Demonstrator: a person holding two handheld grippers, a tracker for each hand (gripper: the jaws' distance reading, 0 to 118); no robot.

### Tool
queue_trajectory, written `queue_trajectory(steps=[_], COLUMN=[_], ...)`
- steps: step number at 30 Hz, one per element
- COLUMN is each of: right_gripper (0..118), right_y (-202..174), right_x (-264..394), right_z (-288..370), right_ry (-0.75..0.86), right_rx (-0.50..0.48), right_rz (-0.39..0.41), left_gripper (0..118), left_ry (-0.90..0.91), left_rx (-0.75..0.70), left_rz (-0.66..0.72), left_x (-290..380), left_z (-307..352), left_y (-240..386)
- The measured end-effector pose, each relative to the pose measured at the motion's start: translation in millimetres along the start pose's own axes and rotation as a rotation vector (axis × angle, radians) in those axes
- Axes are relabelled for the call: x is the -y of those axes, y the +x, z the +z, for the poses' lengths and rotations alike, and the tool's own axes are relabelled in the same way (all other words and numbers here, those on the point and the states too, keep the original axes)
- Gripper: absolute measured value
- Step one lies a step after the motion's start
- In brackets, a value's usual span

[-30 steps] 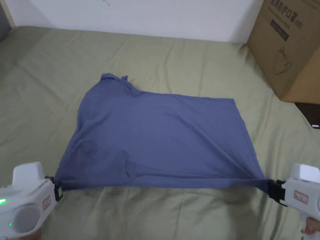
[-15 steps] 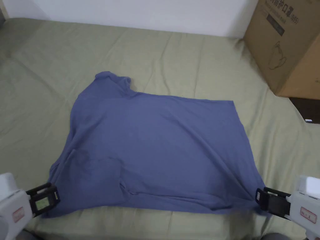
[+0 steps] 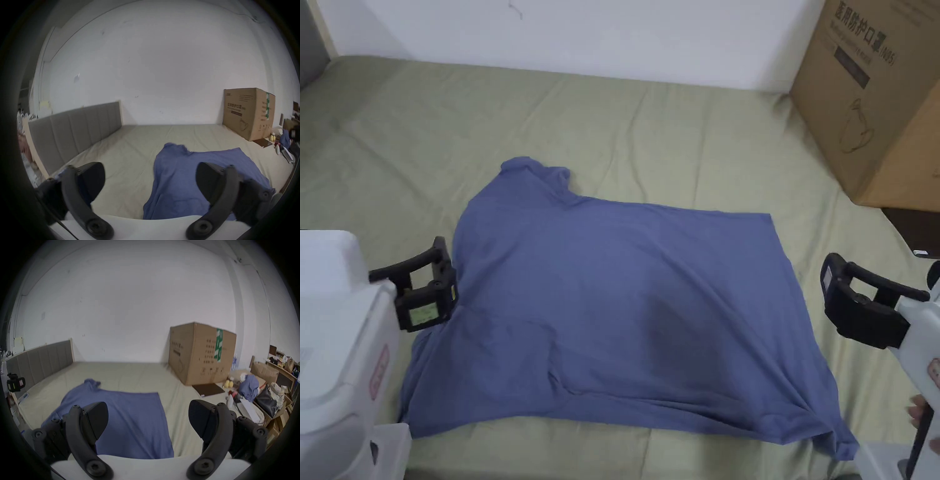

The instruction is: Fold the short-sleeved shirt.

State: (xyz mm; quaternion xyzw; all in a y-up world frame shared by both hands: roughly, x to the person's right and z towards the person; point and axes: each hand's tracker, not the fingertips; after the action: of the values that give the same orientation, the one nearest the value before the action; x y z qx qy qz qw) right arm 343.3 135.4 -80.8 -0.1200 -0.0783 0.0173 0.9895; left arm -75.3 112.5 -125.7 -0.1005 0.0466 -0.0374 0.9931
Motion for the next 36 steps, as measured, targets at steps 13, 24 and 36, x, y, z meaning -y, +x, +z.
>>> queue_trajectory(steps=[13,24,36], right_gripper=[0,0,0], right_y=[-6.5,-7.2,-5.7], right_x=[4.6,4.6,24.9], right_z=[3.6,-3.2,-6.7], right_ry=[0.007,-0.024,-0.107], right_rx=[-0.032,-0.035,-0.022], right_rz=[-0.053,-0.047,-0.042], left_gripper=[0,118,110], left_ry=[-0.029,-0.572,-0.925], left_rx=[0.066,0.073,0.089], left_rz=[0.031,0.056,0.056], left_x=[3.5,35.4,135.3], left_z=[2.2,-67.9,-103.5], left_y=[-5.8,-50.3,-21.3])
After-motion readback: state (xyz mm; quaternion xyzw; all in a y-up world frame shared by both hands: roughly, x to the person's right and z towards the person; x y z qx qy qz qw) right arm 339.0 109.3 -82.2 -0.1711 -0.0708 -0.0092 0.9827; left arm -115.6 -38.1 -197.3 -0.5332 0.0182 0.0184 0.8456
